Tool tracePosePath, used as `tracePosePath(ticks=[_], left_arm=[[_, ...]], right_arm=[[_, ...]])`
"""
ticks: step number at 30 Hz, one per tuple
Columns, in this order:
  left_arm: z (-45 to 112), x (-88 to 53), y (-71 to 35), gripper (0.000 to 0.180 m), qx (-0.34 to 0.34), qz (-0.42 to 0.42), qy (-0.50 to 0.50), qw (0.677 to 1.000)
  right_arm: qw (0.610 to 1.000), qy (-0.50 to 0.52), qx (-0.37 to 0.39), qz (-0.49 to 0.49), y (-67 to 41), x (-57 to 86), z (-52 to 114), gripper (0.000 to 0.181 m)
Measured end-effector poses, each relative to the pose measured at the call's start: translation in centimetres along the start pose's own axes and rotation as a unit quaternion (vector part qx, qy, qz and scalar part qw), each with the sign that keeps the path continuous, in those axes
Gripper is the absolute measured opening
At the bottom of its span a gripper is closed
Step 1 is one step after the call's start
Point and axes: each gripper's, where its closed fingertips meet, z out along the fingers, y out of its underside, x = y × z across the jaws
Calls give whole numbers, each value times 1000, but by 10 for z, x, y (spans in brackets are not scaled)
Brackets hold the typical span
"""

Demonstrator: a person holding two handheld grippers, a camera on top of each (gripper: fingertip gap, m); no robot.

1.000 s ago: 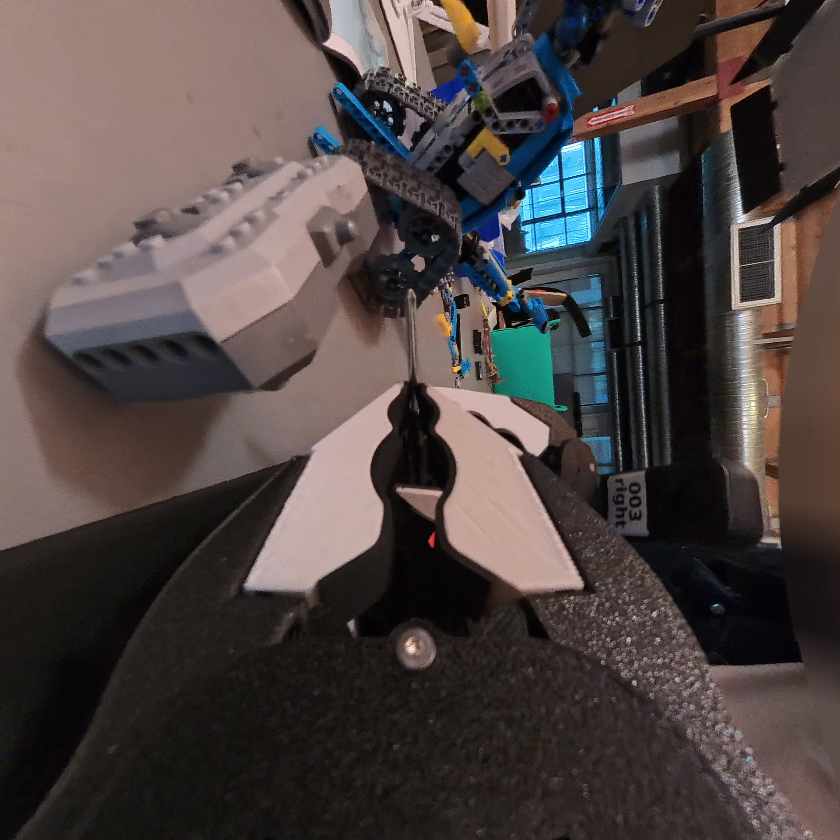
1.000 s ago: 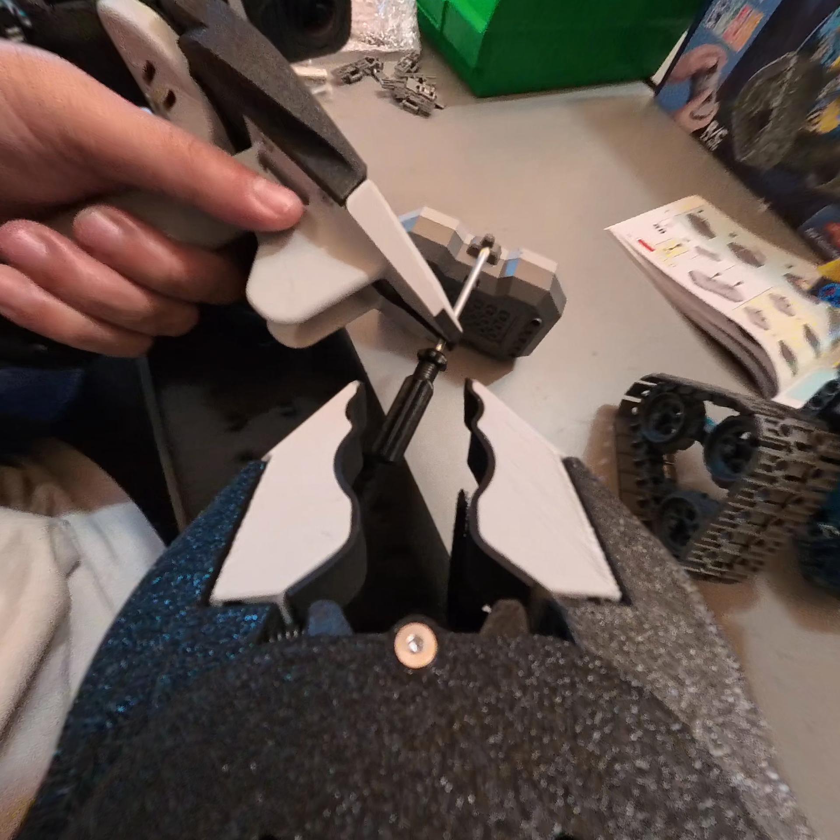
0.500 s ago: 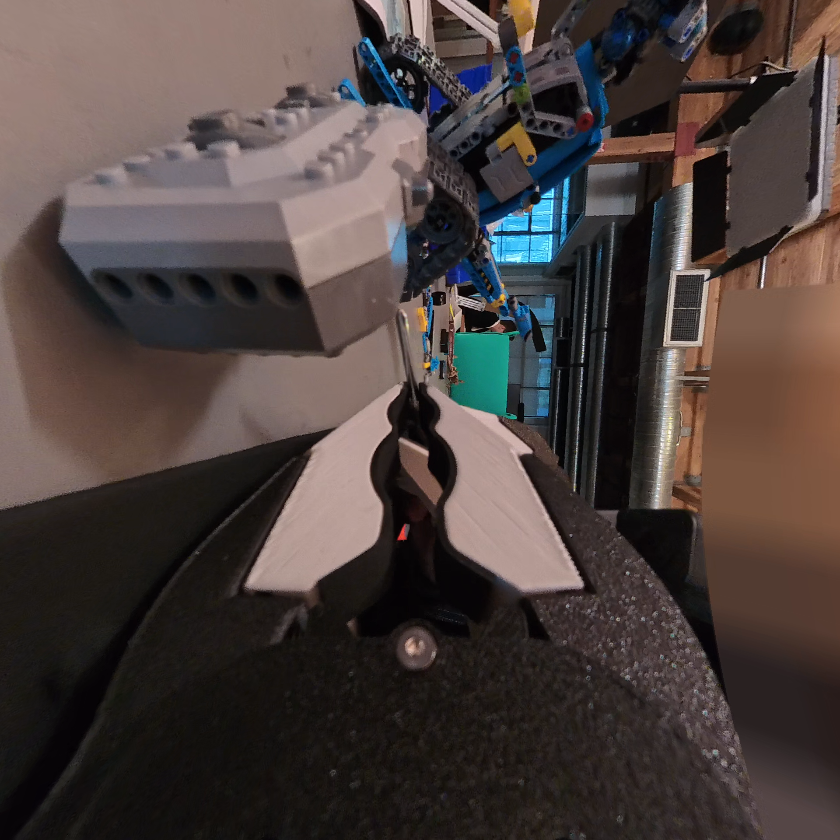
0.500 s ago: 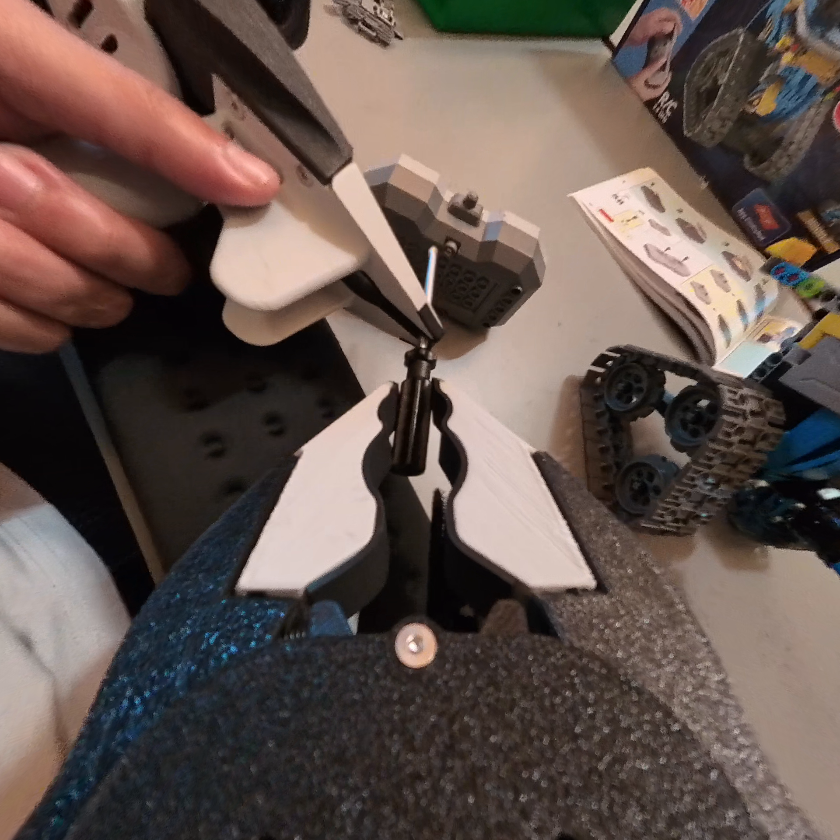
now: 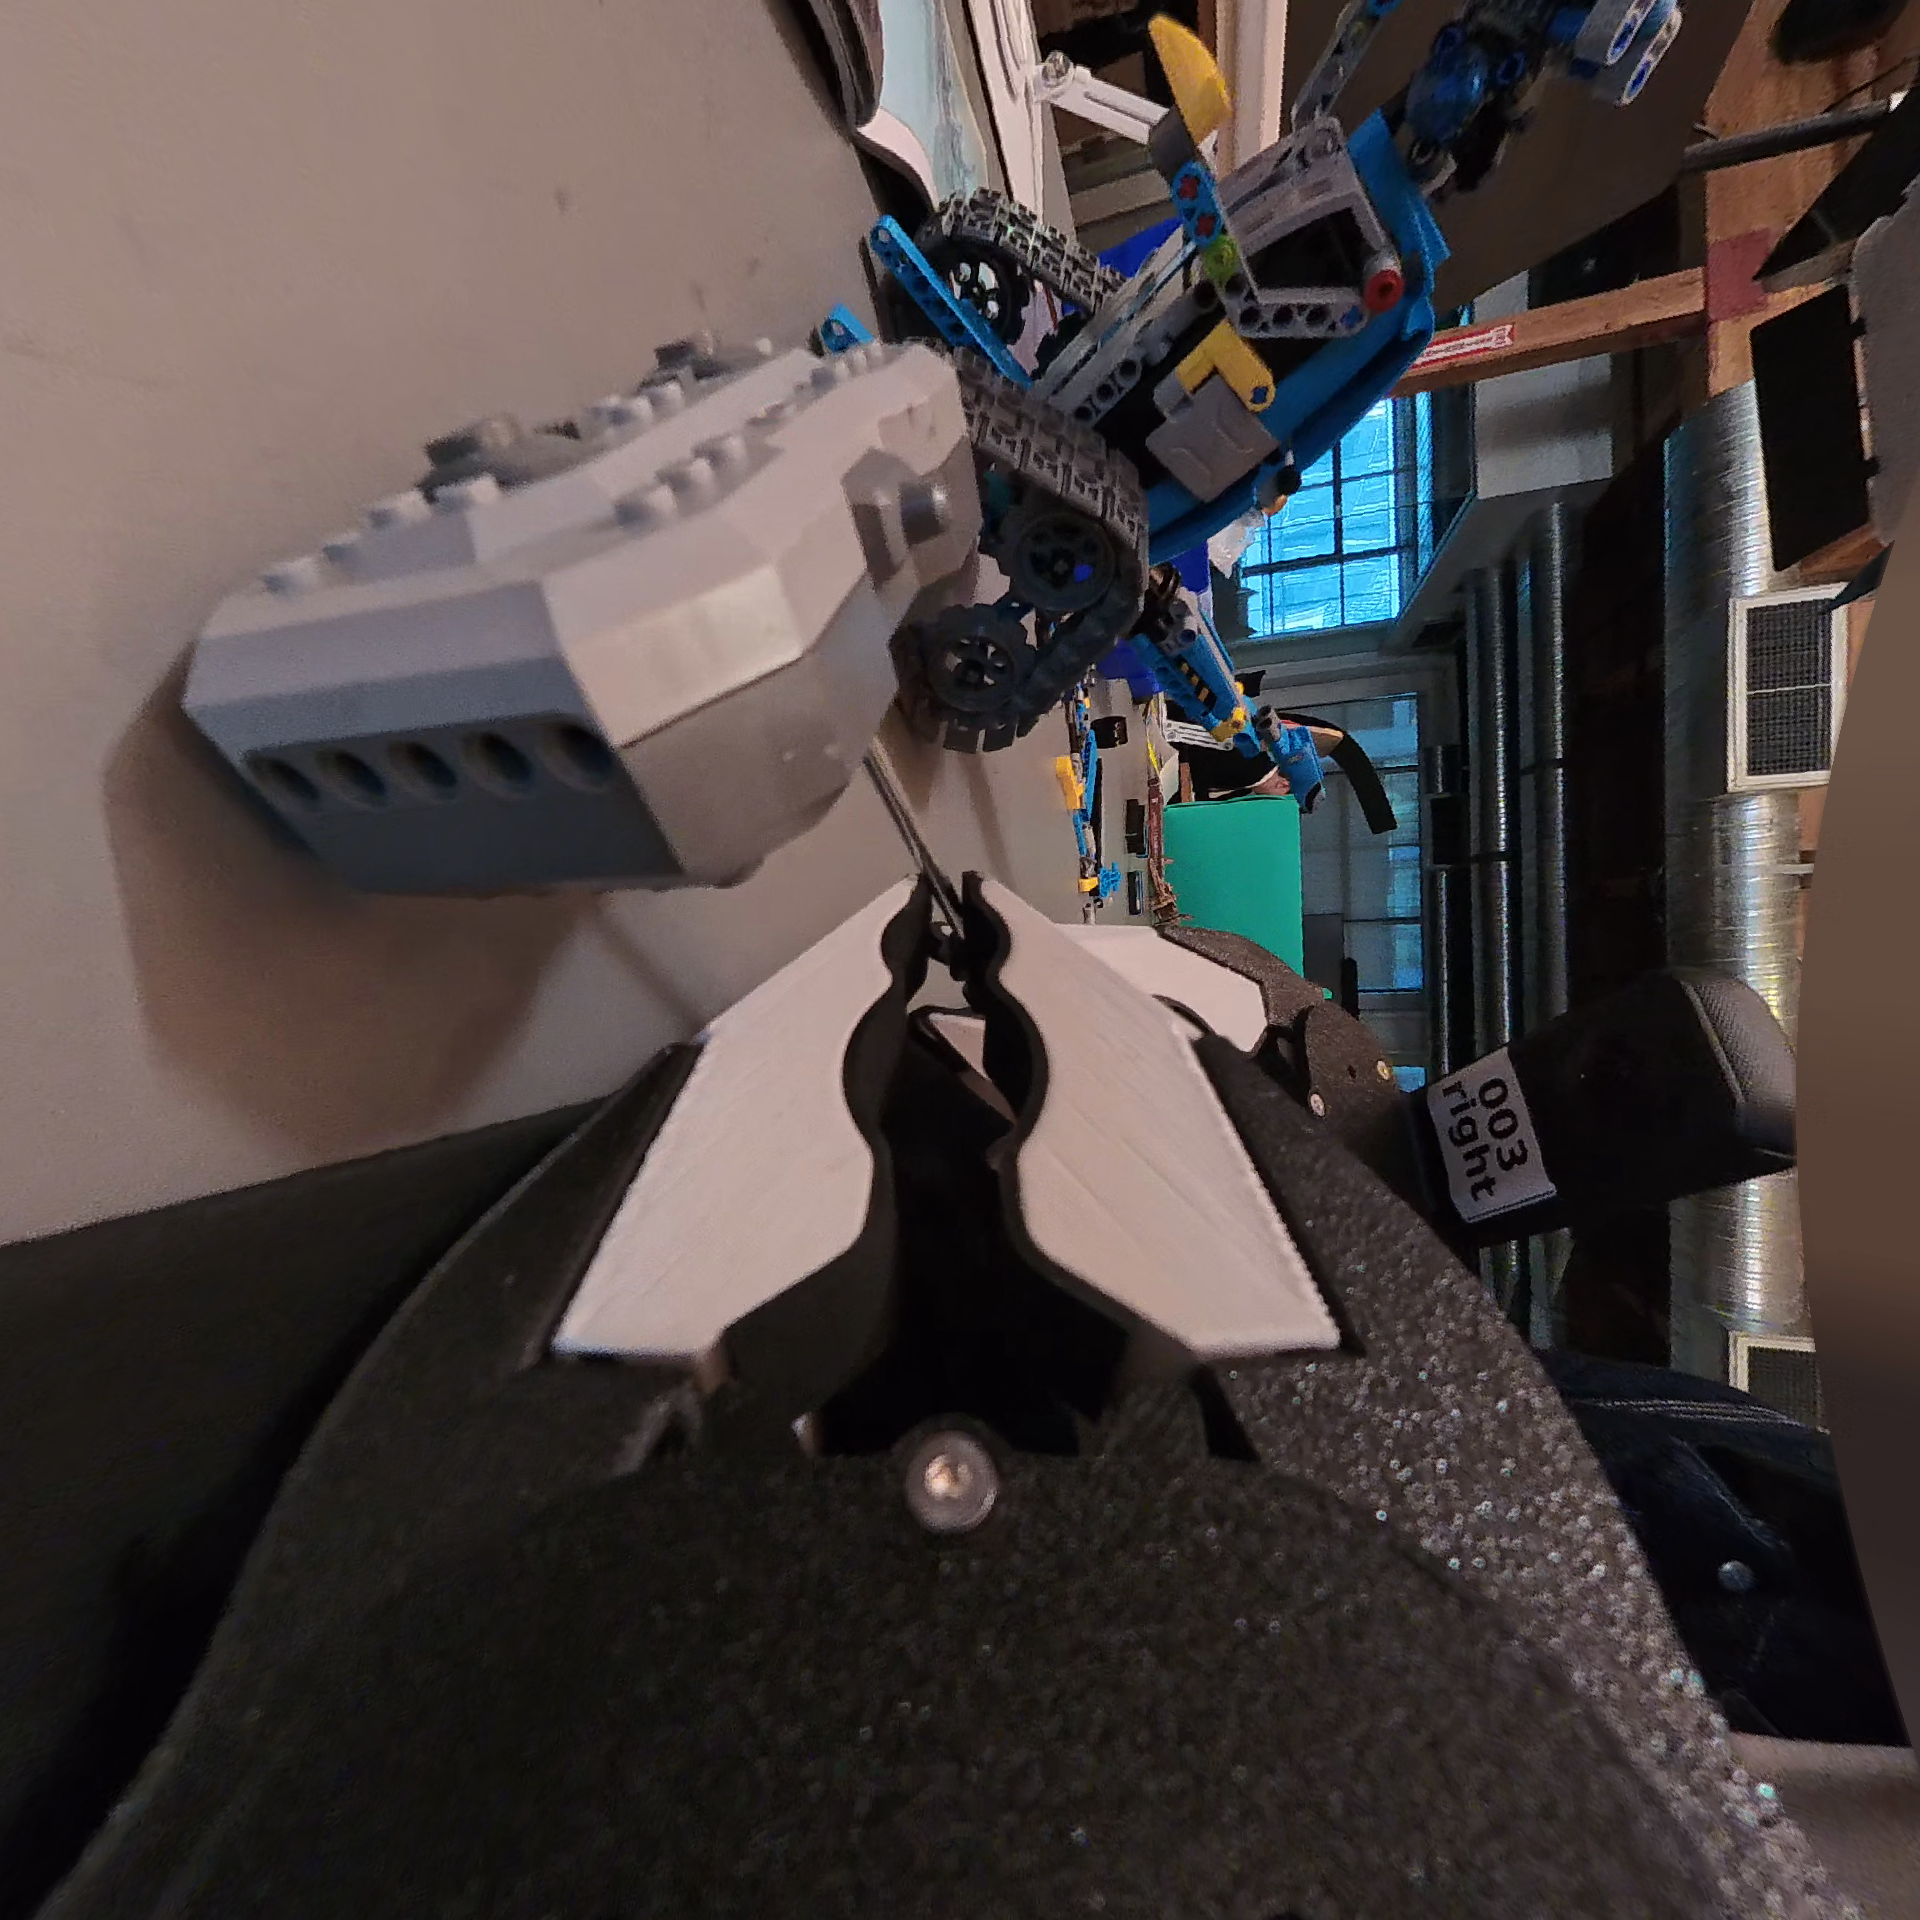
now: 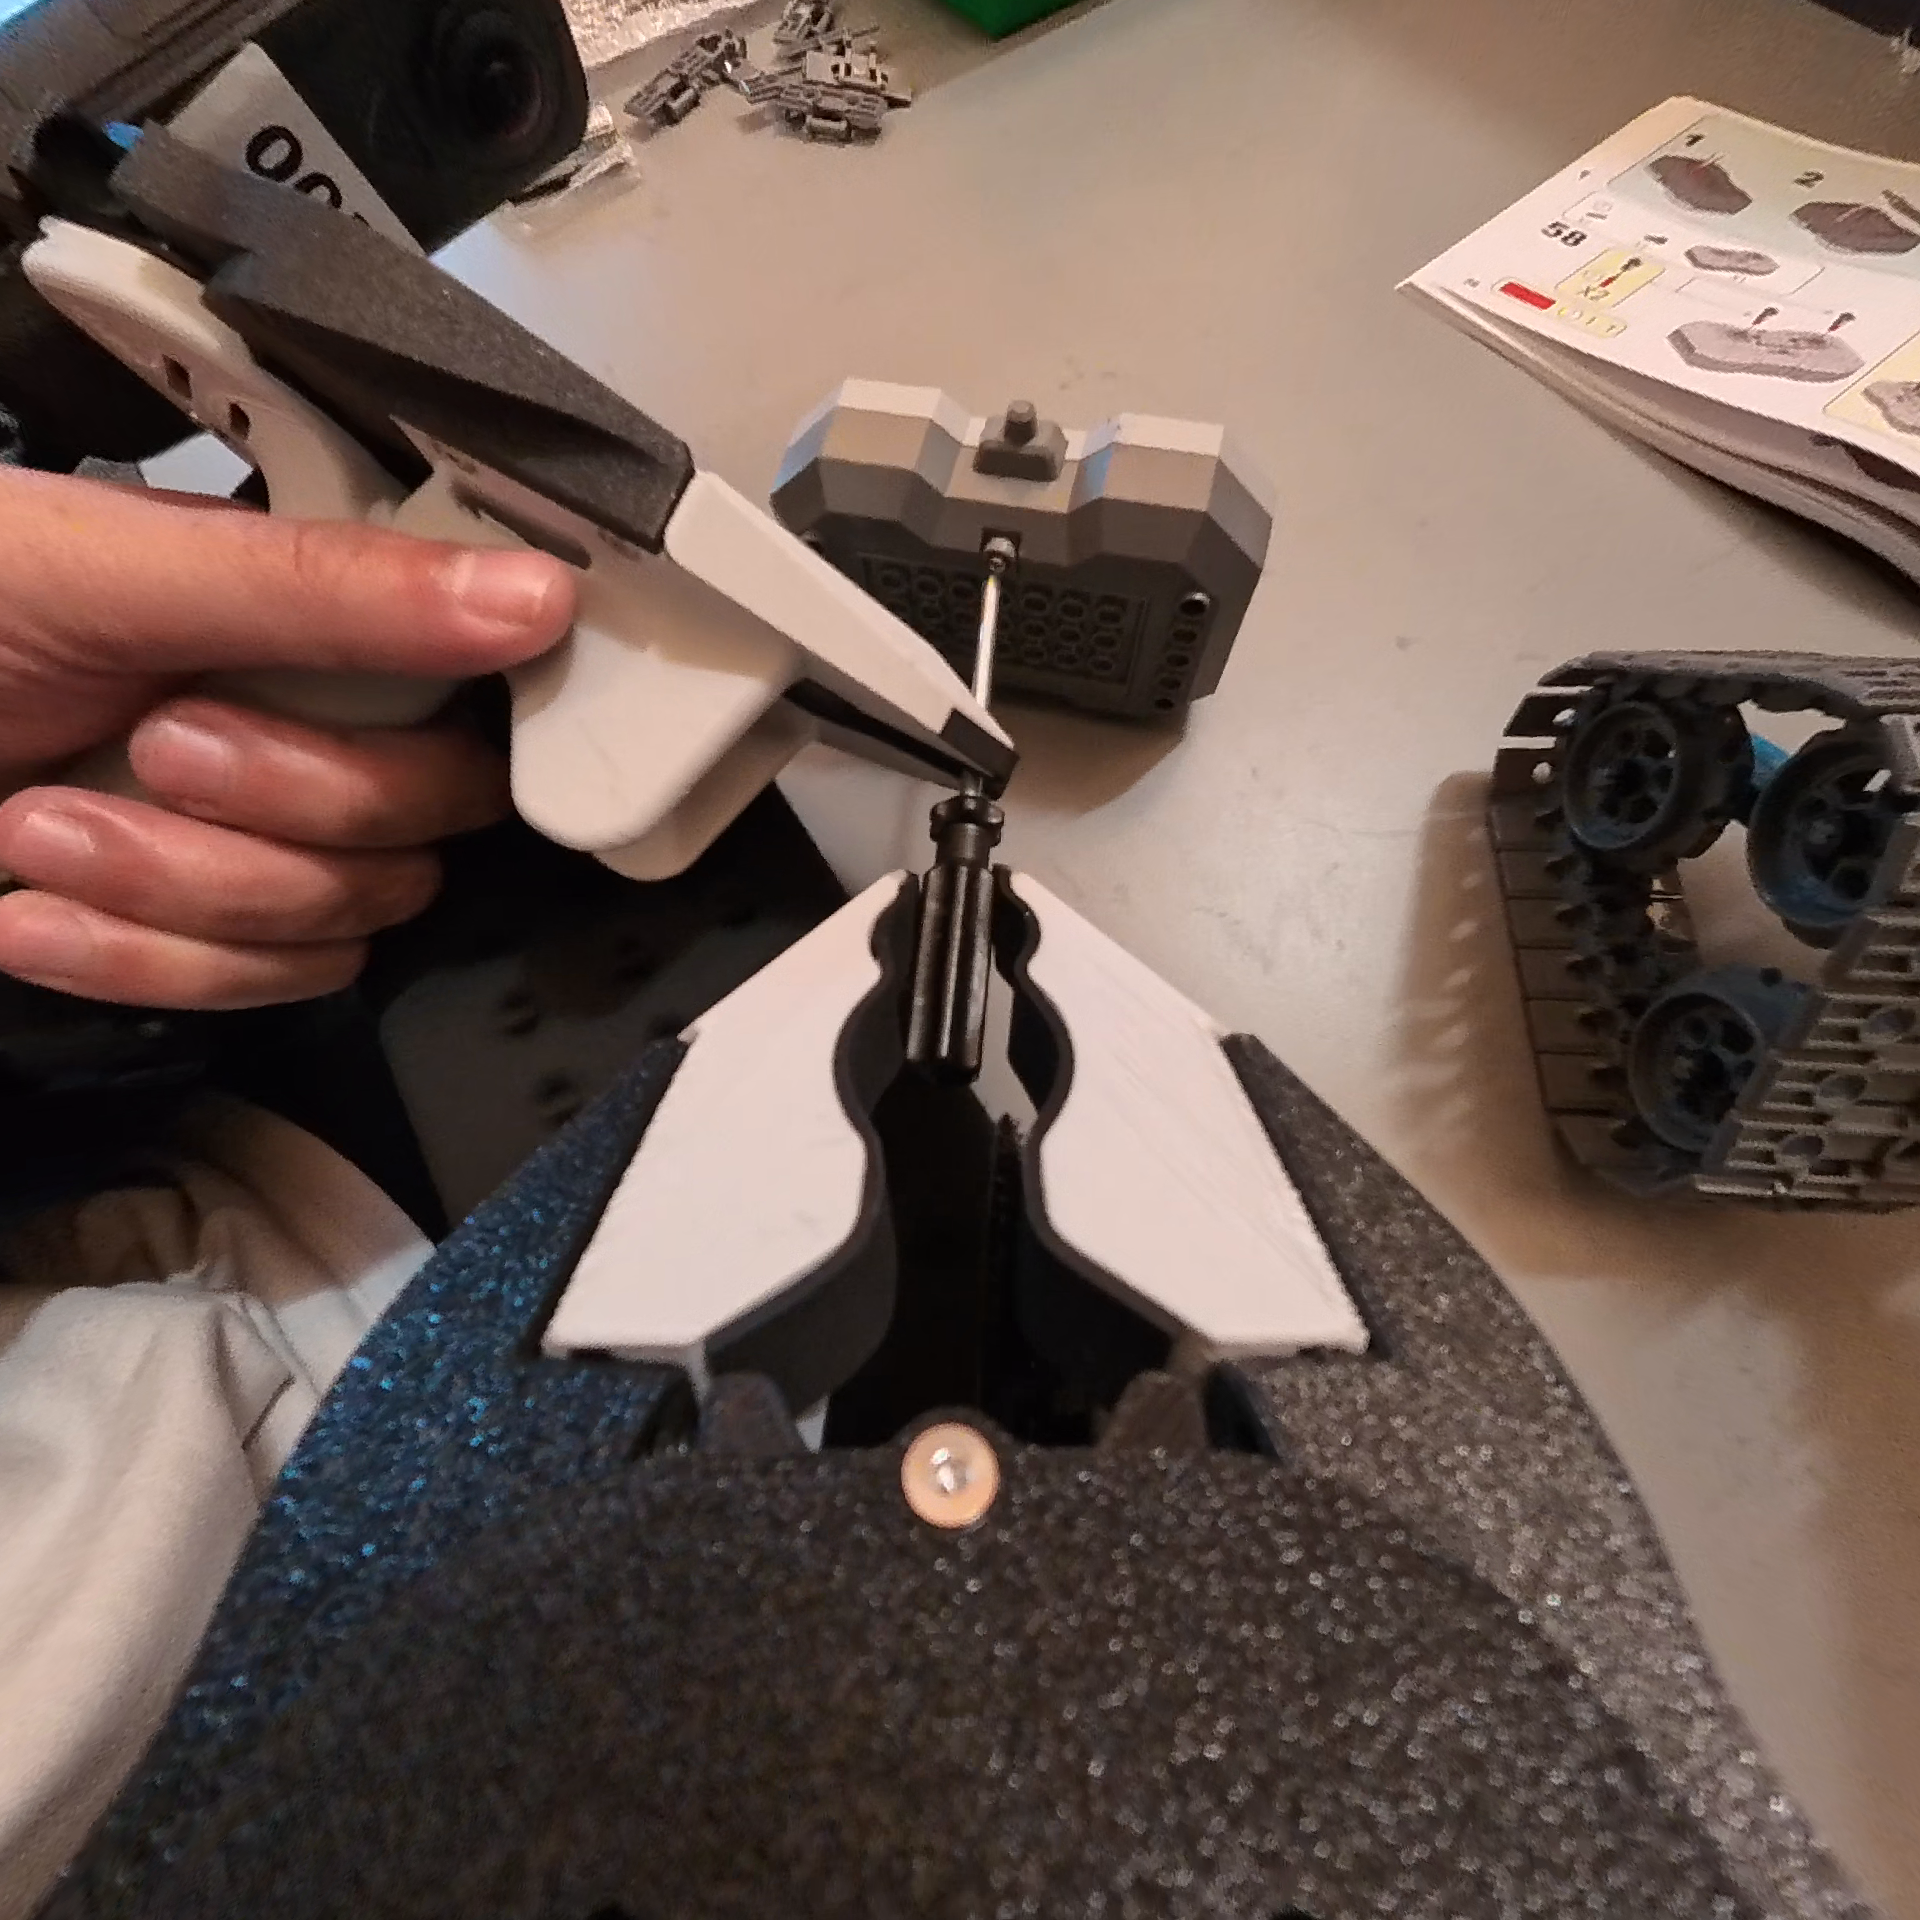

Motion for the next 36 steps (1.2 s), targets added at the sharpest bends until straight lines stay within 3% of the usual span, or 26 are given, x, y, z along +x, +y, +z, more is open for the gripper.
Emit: tracePosePath(ticks=[32, 35, 36], left_arm=[[0, 1, -2, 3, -1, -7, 10, 1000], [-3, -2, 1, 8, -8, 23, -12, 1000], [-9, -6, 2, 19, -10, 55, -40, 998]], right_arm=[[1000, 1, -2, 8, 0, 2, 2, 12], [1000, -1, -2, 16, -1, 2, 3, 12], [1000, -3, -1, 17, -1, 2, 3, 12]])
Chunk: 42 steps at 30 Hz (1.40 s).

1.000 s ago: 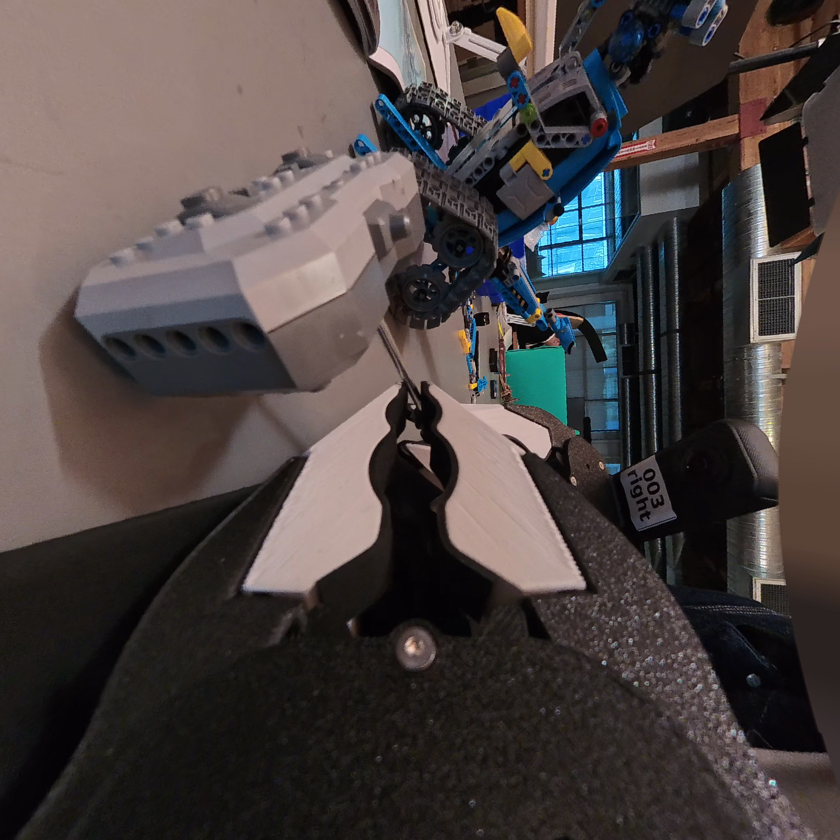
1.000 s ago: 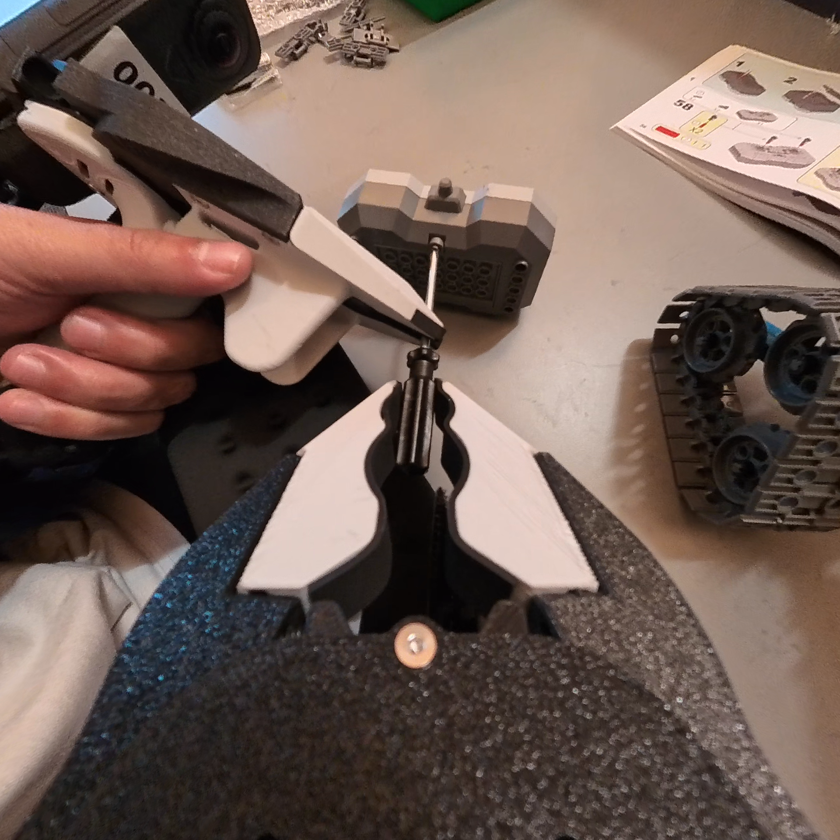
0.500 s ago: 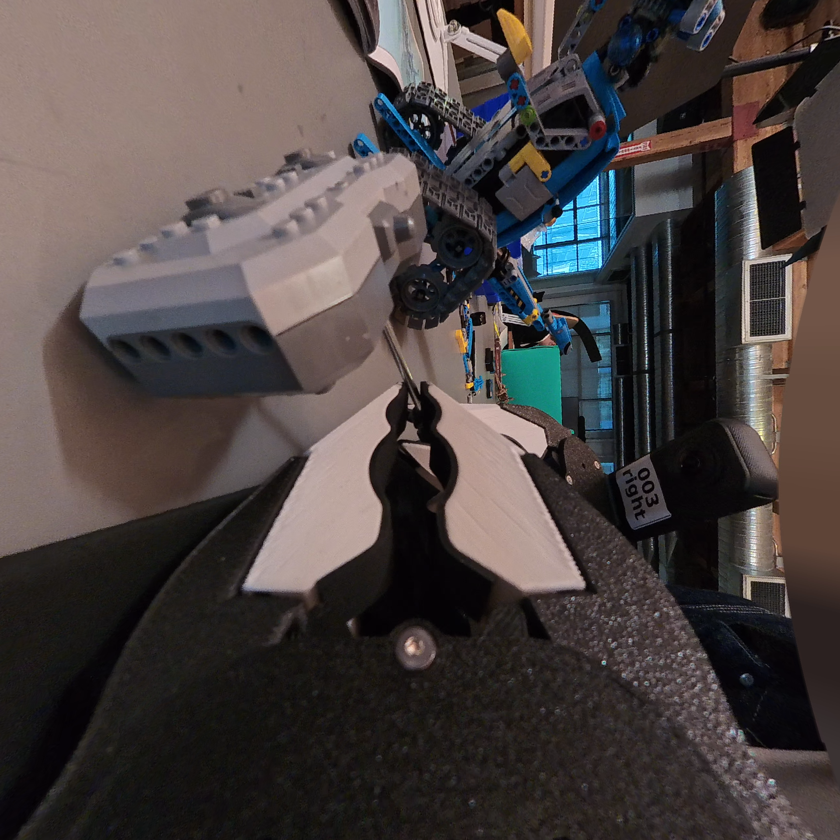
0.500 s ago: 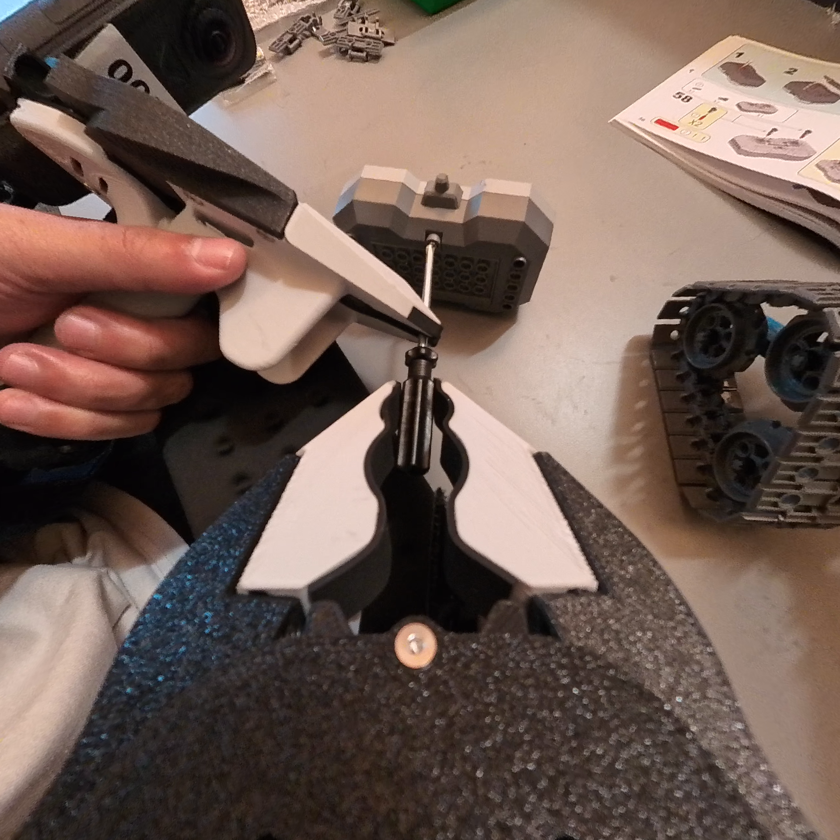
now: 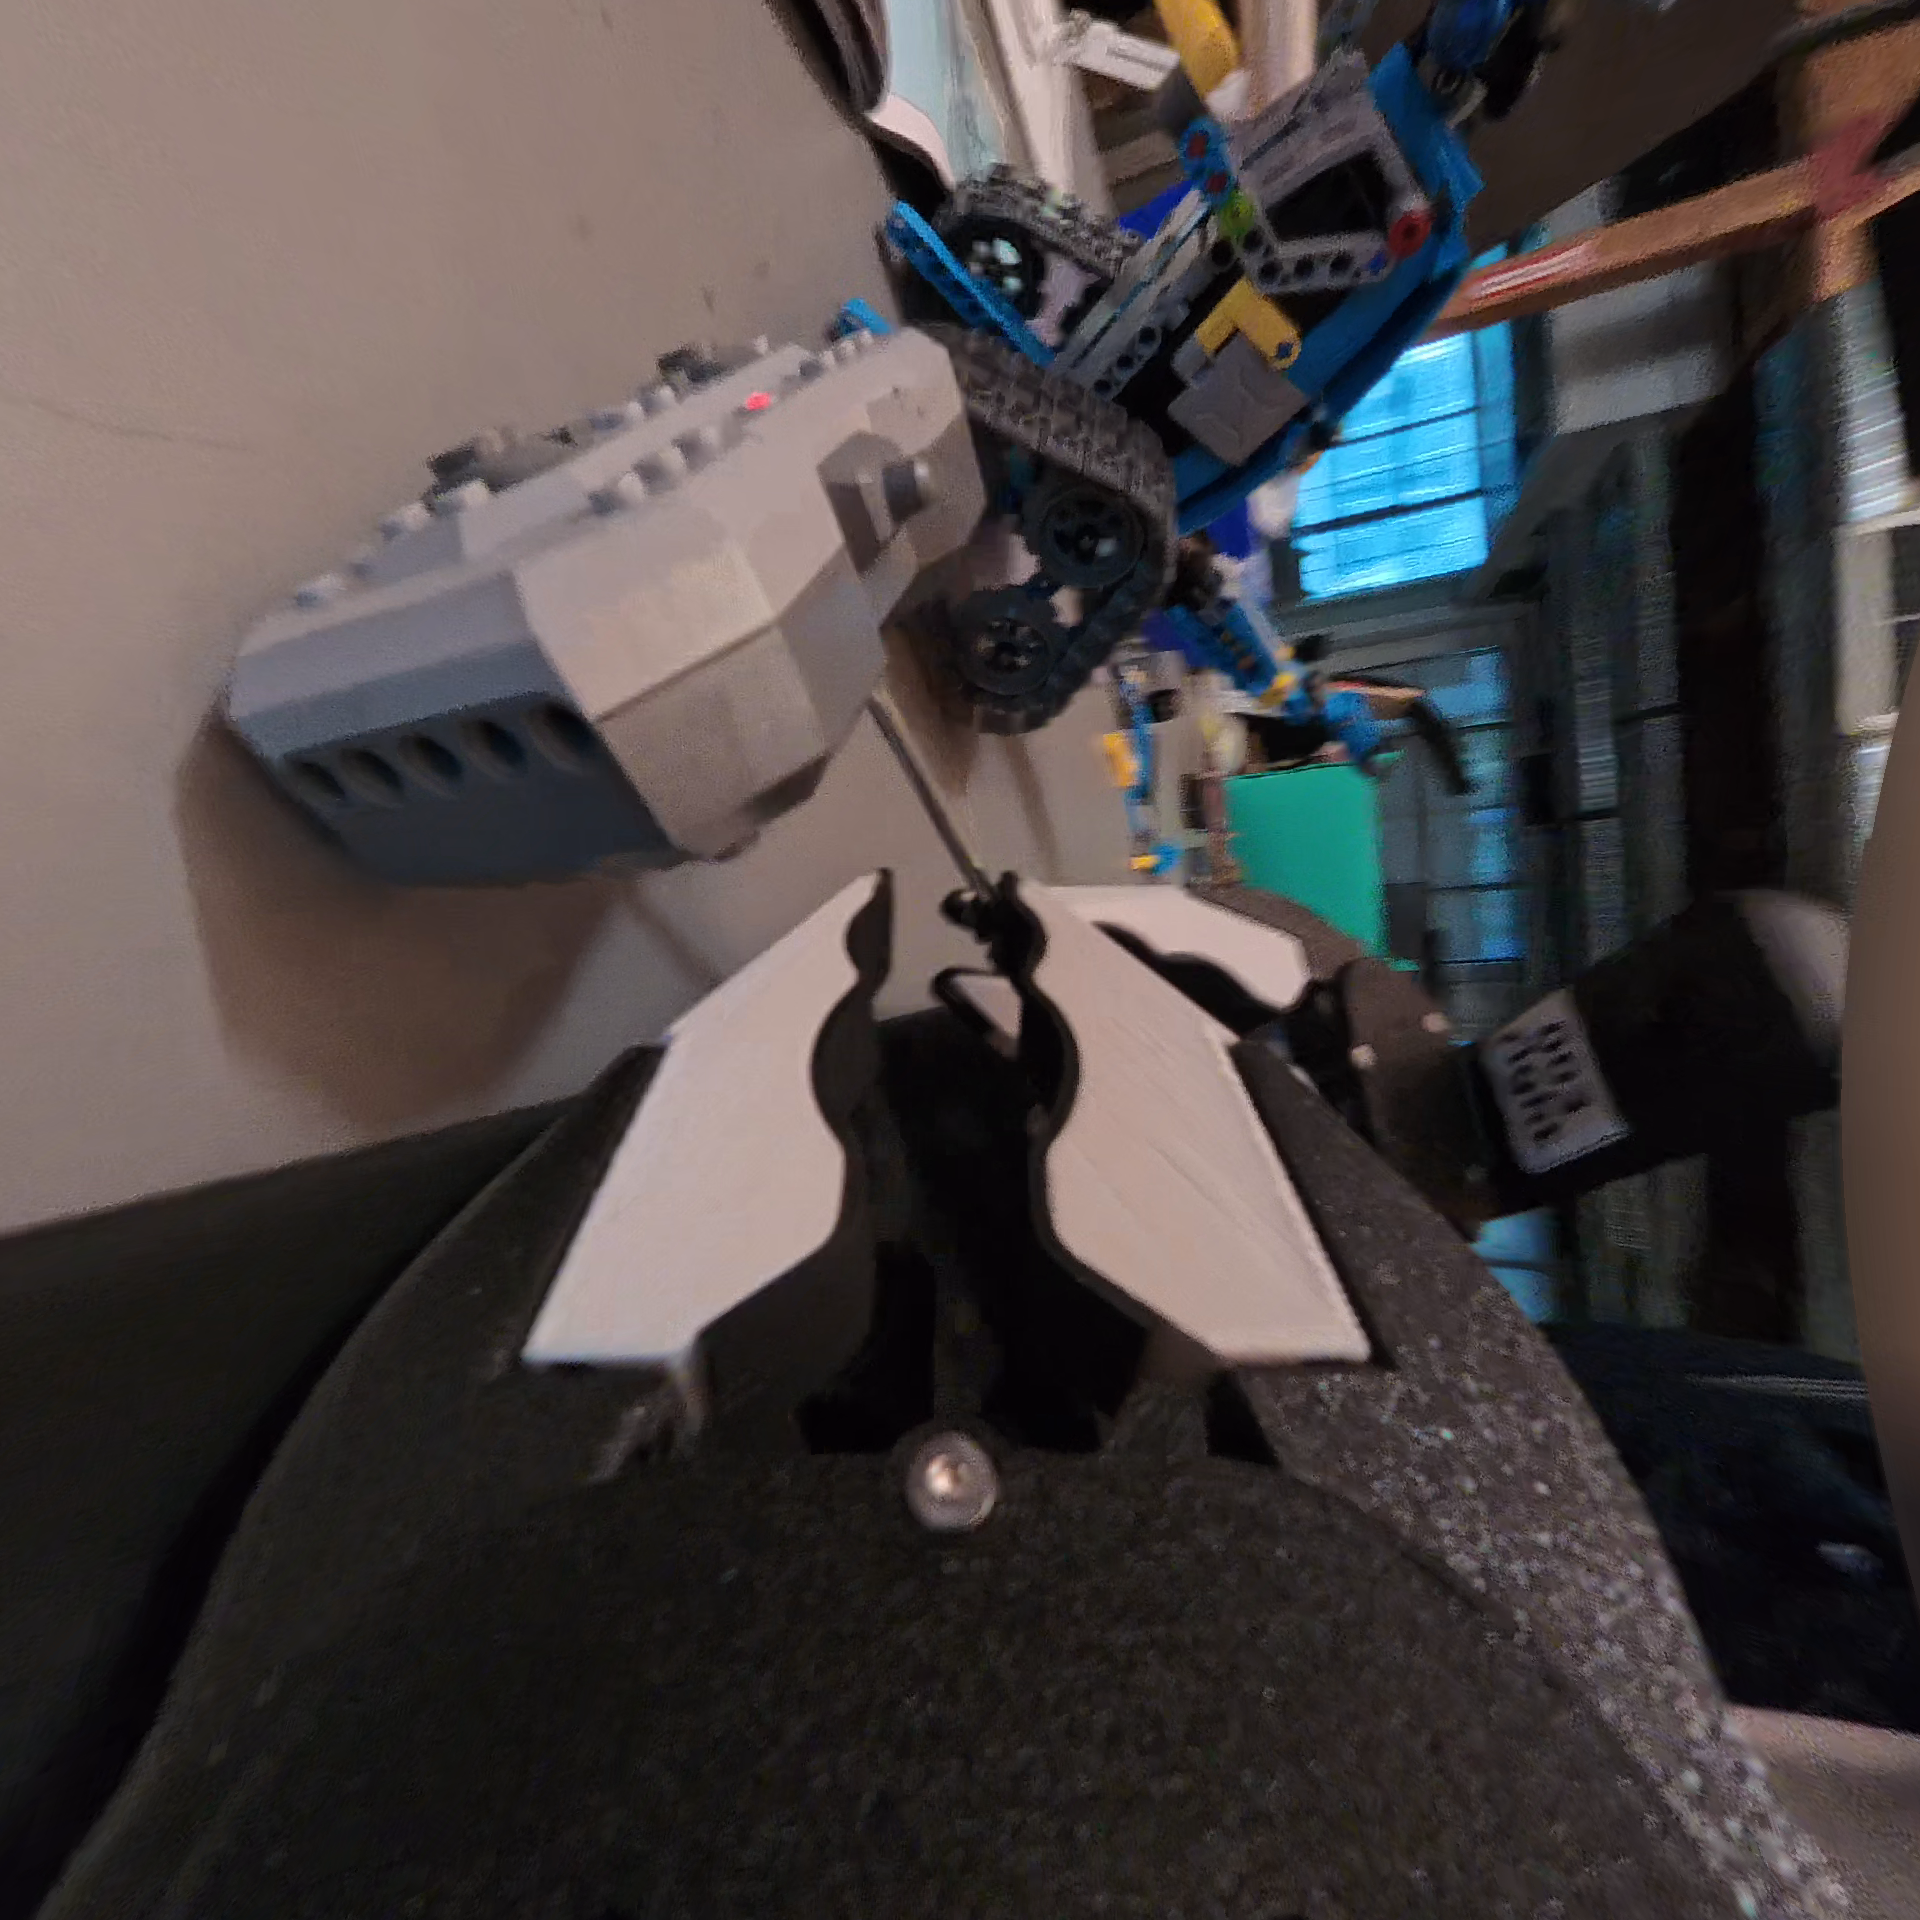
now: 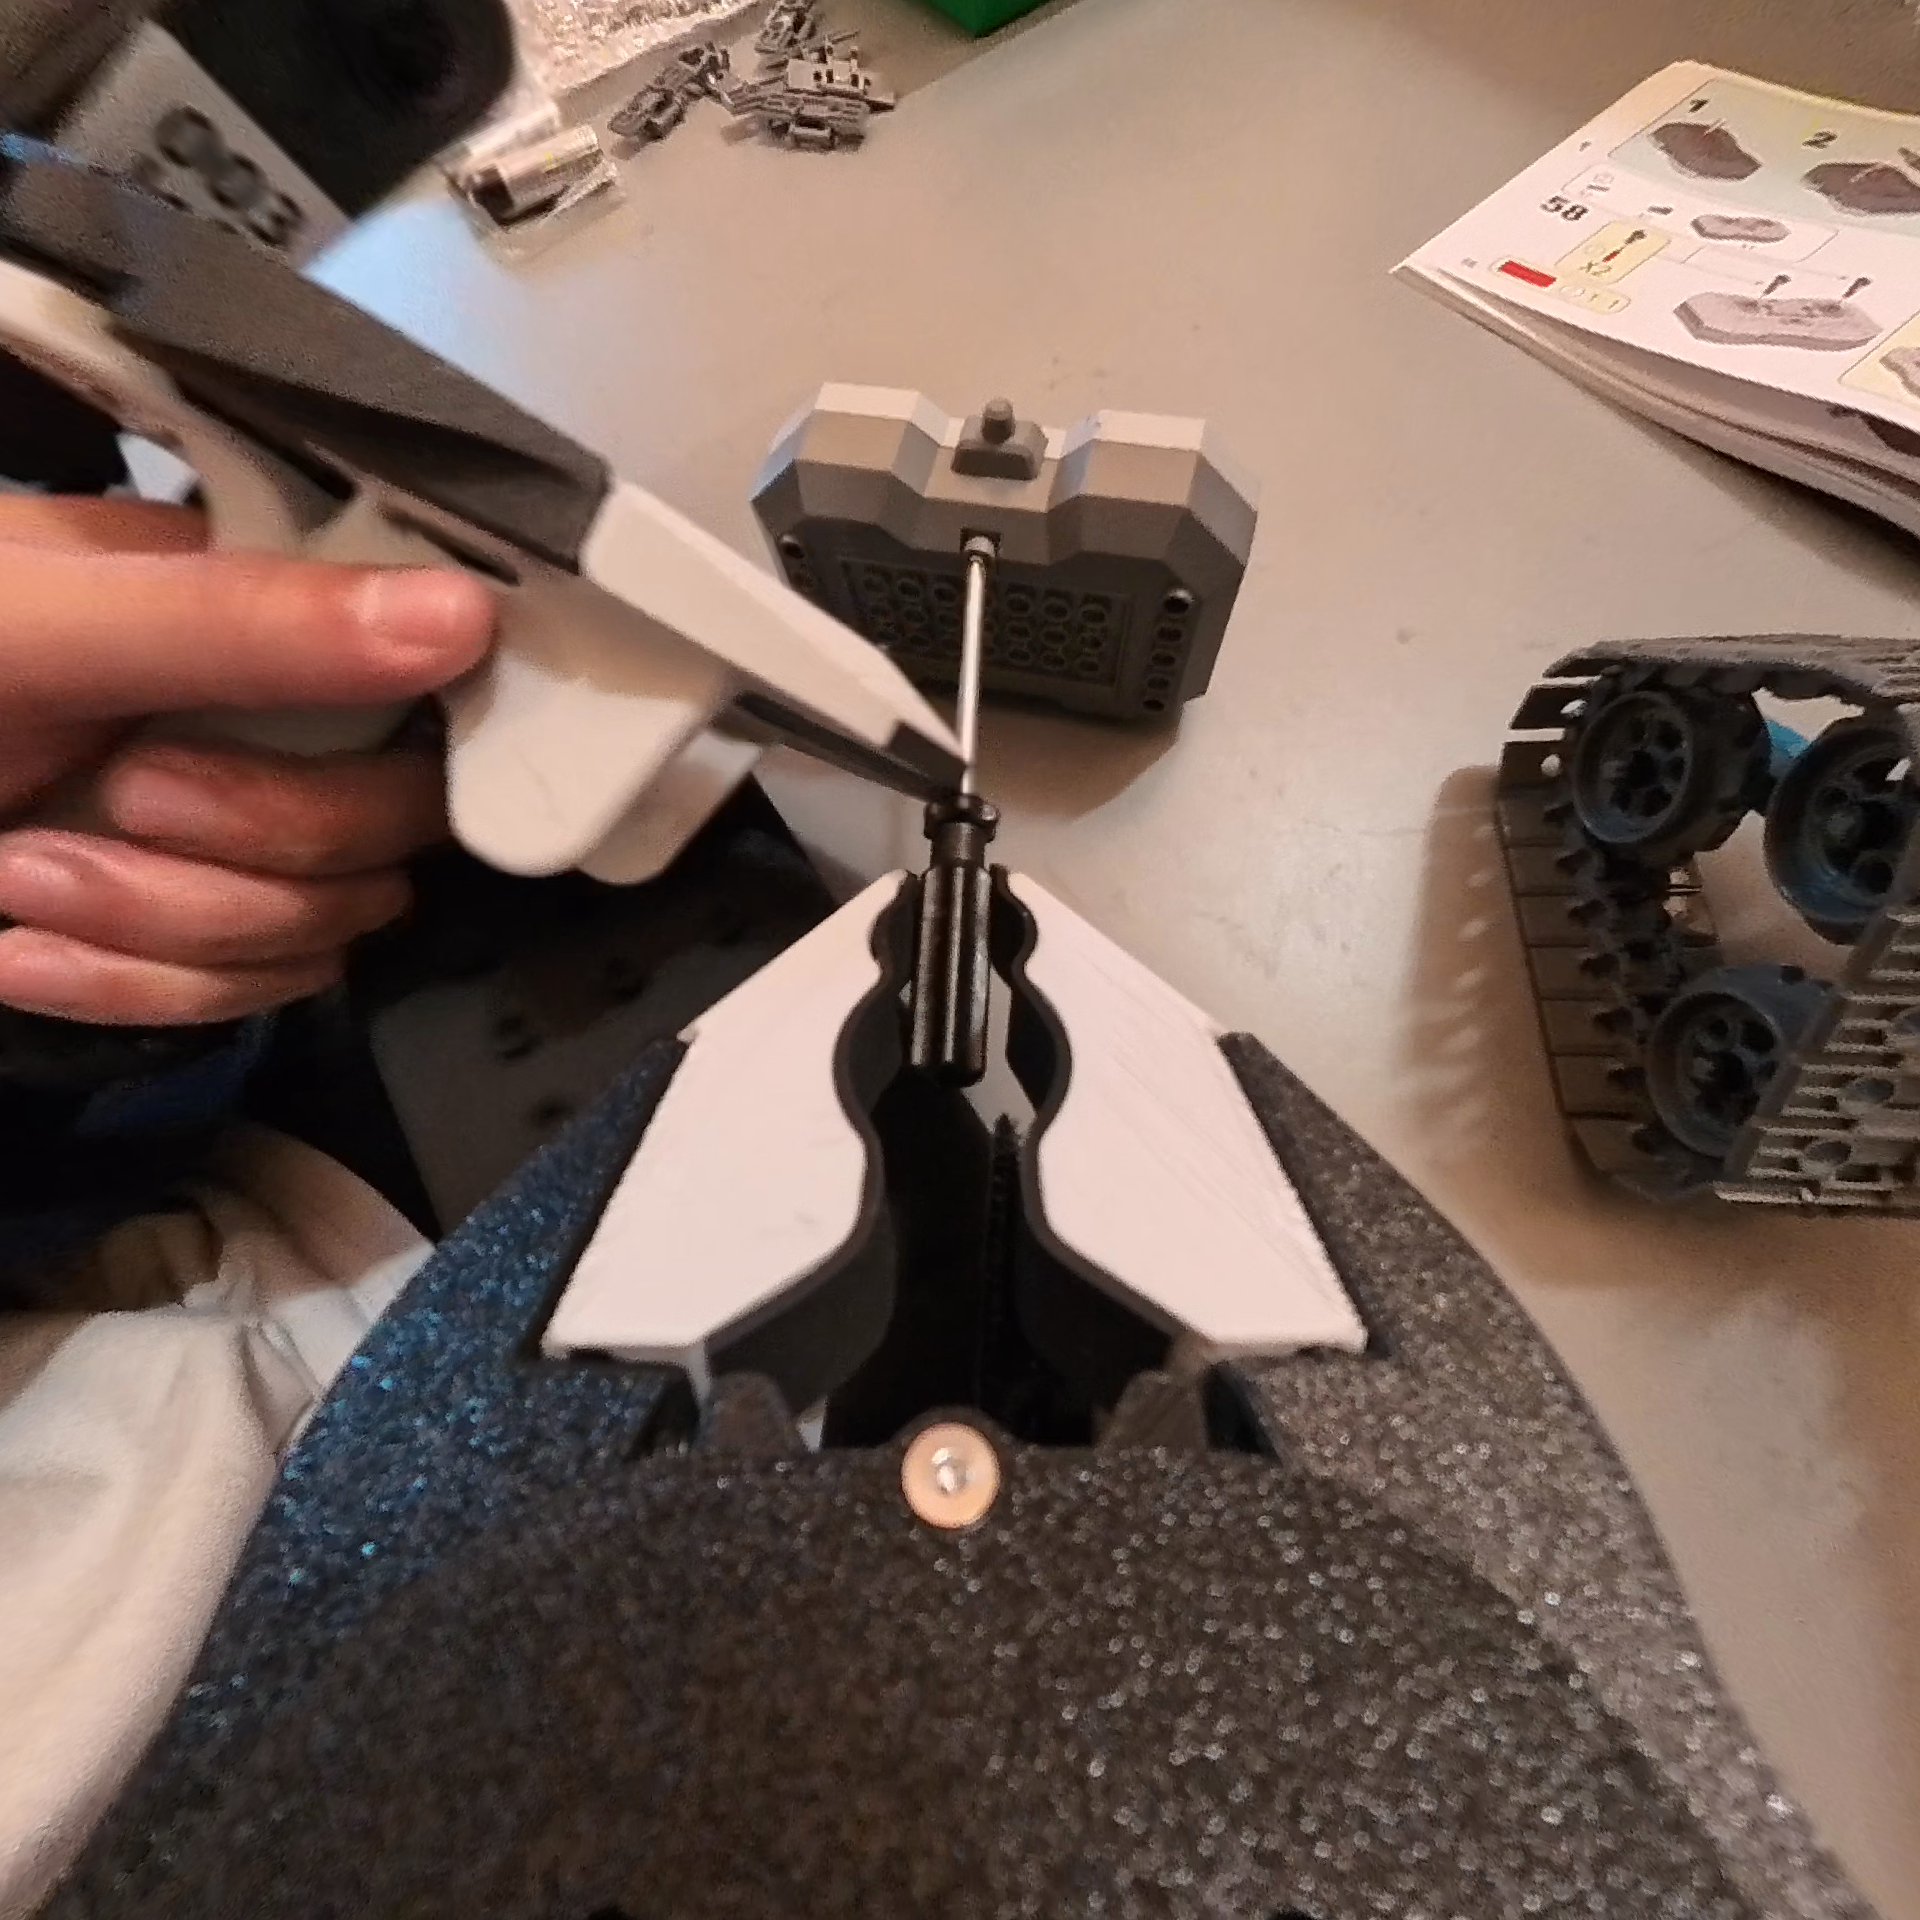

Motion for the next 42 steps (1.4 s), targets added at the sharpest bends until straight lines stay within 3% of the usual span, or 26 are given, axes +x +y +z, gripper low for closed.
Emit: tracePosePath(ticks=[3, 6, 8, 10, 15, 17, 20, 22, 25, 27, 33, 36, 38, 40, 42], left_arm=[[-29, 3, 0, 27, -5, 158, -75, 985], [-63, 4, -38, 45, 34, 351, -158, 922], [-66, -5, -53, 63, 1, 429, -186, 884], [-54, -12, -61, 73, -32, 462, -178, 868], [-23, -36, -54, 48, -116, 533, -177, 819], [-21, -42, -54, 41, -118, 561, -194, 796], [-22, -43, -56, 37, -118, 573, -193, 788], [-23, -44, -57, 37, -122, 593, -188, 773], [-23, -44, -58, 37, -129, 607, -167, 766], [-22, -43, -59, 37, -127, 614, -158, 763], [-20, -42, -59, 38, -124, 597, -150, 779], [-22, -39, -55, 49, -136, 604, -137, 773], [-24, -29, -55, 61, -132, 637, -132, 748], [-26, -10, -52, 59, -122, 686, -114, 708], [-25, 2, -40, 51, -126, 756, -93, 636]], right_arm=[[1000, 2, 1, 0, 0, 1, 0, 12], [1000, 5, 0, 0, -1, 0, 0, 12], [1000, 6, 2, 1, -2, -1, 1, 12], [1000, 9, 2, 3, -3, -2, 1, 12], [1000, 13, -5, 17, -3, -2, 2, 12], [999, 0, -6, 43, -3, -3, 3, 12], [989, -67, -4, 134, -3, -6, 6, 11], [957, -159, 1, 244, -6, -13, 6, 12], [866, -288, 7, 409, -13, -15, 0, 11], [856, -300, -2, 421, -12, -15, 1, 11], [892, -265, -33, 364, -4, -27, 11, 11], [885, -269, -22, 379, -6, -23, 9, 11], [886, -267, -23, 378, -6, -23, 9, 11], [888, -265, -26, 374, -5, -24, 10, 11], [888, -266, -26, 375, -5, -24, 10, 11]])
